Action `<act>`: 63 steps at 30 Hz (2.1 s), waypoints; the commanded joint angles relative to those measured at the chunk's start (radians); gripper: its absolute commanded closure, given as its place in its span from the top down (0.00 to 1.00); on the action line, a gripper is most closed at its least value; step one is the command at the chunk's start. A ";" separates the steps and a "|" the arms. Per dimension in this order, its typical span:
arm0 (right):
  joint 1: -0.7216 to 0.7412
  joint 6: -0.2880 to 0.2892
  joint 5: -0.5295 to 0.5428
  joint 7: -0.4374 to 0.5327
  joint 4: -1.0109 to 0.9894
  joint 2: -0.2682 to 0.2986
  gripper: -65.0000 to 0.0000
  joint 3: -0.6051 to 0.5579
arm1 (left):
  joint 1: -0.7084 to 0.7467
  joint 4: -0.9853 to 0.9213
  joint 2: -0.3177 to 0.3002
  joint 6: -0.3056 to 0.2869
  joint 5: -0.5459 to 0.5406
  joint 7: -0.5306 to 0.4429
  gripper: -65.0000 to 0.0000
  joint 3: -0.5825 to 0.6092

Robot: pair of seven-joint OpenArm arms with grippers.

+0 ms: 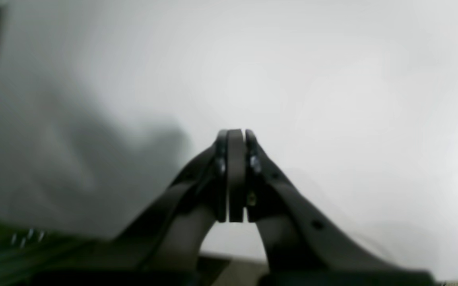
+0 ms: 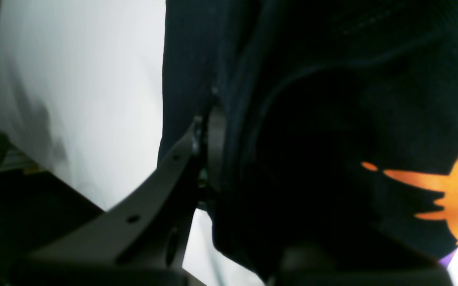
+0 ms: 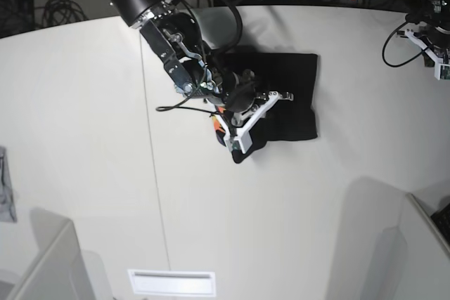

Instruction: Fold the T-shirt properly

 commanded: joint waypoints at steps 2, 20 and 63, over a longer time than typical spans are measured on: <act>0.018 0.006 0.006 0.011 0.024 -0.026 0.00 0.002 | 0.000 0.006 -0.016 -0.005 -0.005 -0.019 0.00 -0.041; 0.003 -0.045 0.006 0.003 0.045 -0.032 0.00 0.001 | 0.000 -0.036 -0.015 -0.005 -0.005 -0.019 0.00 -0.050; 0.199 0.032 0.015 -0.005 0.076 -0.083 0.62 -0.440 | -0.003 -0.036 -0.018 -0.005 -0.005 -0.019 0.00 -0.052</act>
